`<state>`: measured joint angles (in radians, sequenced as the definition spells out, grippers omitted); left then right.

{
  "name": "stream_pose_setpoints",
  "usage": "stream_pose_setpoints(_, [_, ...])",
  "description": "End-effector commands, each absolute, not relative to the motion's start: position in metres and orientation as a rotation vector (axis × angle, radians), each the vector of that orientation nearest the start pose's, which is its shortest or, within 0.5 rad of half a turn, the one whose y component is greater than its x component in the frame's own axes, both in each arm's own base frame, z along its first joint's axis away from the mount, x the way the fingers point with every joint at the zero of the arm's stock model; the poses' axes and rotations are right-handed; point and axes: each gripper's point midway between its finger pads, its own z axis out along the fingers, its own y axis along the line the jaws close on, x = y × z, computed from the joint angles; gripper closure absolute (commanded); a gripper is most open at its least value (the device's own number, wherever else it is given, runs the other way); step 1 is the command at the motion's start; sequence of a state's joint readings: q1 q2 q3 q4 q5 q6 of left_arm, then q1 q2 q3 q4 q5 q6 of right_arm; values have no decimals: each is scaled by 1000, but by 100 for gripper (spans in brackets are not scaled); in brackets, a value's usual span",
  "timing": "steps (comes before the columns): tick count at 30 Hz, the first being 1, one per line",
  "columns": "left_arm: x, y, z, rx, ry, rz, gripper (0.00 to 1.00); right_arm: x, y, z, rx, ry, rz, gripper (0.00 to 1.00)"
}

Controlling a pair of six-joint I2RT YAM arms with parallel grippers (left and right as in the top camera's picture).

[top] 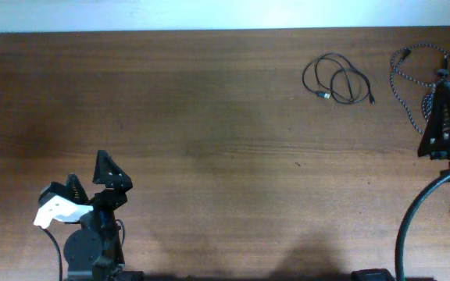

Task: Untangle cables

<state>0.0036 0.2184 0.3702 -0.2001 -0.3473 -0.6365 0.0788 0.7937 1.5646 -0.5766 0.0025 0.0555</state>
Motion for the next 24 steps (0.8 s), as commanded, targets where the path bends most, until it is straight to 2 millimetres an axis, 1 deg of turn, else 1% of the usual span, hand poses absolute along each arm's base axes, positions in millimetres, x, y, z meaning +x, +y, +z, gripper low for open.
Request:
stream_pose_setpoints(1, [230, 59, 273, -738, 1375, -234, 1, 158, 11, 583, -6, 1259, 118, 1])
stream_pose_setpoints(3, [229, 59, 289, -723, 1310, -257, 1, 115, 8, 593, -4, 1168, 121, 1])
stream_pose_setpoints(4, [229, 59, 293, -719, 1293, -263, 1, 77, 4, 599, -2, 1090, 122, 1])
stream_pose_setpoints(5, [231, 50, 292, -682, 1316, -300, 1, 55, 3, 599, -2, 1048, 123, 1])
stream_pose_setpoints(6, [236, 32, 292, -603, 1357, -379, 1, 37, 1, 596, -2, 1013, 124, 1])
stream_pose_setpoints(7, [236, 32, 291, -603, 1363, -379, 1, 29, 0, 594, -1, 996, 125, 1])
stream_pose_setpoints(8, [236, 33, 287, -613, 1373, -370, 1, 28, 0, 592, -1, 988, 126, 1])
stream_pose_setpoints(10, [236, 36, 268, -645, 1443, -338, 1, 37, 1, 589, -1, 990, 126, 1])
stream_pose_setpoints(11, [234, 44, 265, -682, 1435, -296, 1, 44, 2, 586, -1, 998, 126, 1])
stream_pose_setpoints(12, [234, 45, 267, -685, 1427, -293, 1, 52, 2, 583, -1, 1001, 125, 1])
stream_pose_setpoints(13, [235, 45, 263, -687, 1435, -291, 1, 58, 3, 581, -1, 1004, 125, 1])
stream_pose_setpoints(14, [237, 45, 252, -711, 1451, -301, 1, 65, 3, 578, -1, 1007, 125, 1])
stream_pose_setpoints(15, [238, 45, 245, -752, 1449, -335, 1, 70, 4, 576, -1, 1009, 125, 1])
stream_pose_setpoints(17, [233, 55, 231, -805, 1477, -268, 1, 75, 4, 573, -1, 1017, 125, 1])
stream_pose_setpoints(18, [230, 55, 226, -812, 1494, -257, 1, 75, 4, 572, -1, 1019, 125, 1])
stream_pose_setpoints(19, [227, 55, 226, -809, 1490, -257, 1, 76, 4, 572, -2, 1020, 125, 1])
stream_pose_setpoints(21, [226, 56, 226, -776, 1504, -215, 1, 75, 4, 574, -2, 1012, 125, 1])
stream_pose_setpoints(24, [225, 56, 229, -773, 1492, -219, 1, 73, 4, 575, -2, 1004, 126, 1])
